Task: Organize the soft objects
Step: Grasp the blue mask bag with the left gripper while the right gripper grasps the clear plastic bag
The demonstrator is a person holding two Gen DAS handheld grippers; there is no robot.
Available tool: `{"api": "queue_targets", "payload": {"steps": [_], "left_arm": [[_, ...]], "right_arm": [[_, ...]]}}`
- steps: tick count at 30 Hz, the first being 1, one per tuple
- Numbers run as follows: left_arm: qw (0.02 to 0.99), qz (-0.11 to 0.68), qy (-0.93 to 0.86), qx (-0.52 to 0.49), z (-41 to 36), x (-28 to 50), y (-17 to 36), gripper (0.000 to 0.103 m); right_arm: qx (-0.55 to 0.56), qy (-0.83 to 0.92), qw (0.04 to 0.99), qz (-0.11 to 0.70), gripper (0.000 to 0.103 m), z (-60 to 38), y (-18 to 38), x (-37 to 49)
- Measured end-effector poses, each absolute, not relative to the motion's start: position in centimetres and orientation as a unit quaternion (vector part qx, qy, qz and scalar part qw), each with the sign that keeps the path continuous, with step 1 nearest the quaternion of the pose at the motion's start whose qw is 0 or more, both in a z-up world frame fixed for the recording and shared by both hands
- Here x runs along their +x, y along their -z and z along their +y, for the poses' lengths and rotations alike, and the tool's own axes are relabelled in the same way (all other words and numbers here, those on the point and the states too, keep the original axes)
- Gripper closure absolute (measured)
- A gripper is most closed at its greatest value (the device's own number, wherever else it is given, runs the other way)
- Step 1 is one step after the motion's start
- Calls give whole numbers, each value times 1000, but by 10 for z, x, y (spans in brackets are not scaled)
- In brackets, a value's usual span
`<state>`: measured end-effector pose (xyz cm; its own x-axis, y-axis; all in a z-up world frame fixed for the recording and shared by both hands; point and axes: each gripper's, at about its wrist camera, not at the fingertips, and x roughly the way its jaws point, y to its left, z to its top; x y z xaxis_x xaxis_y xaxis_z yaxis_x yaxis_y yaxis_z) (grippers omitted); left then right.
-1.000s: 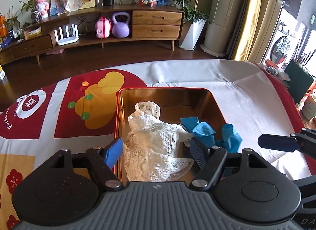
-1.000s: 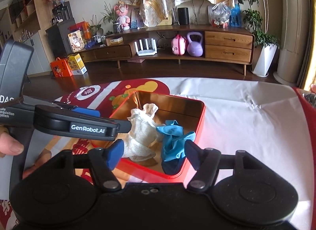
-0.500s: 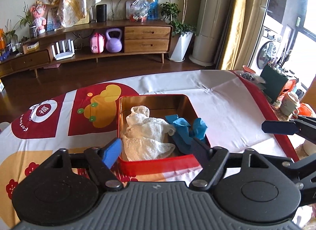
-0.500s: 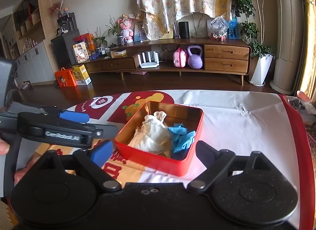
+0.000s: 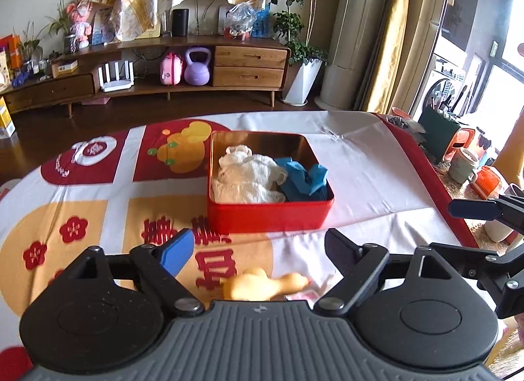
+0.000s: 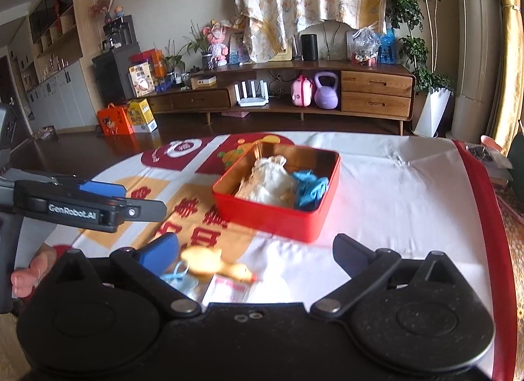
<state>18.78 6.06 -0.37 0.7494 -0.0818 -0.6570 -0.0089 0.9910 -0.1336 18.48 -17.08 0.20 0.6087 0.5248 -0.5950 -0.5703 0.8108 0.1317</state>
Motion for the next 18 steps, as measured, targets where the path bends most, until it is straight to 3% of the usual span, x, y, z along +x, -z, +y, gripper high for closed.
{"api": "queue_targets", "payload": {"steps": [4, 18], "left_arm": [[934, 347, 22, -78, 62, 168, 14, 2], [918, 383, 21, -101, 71, 129, 66, 0]], "right_arm": [[-39, -303, 895, 326, 2, -170, 9, 175], [-41, -271, 891, 363, 6, -165, 61, 151]]}}
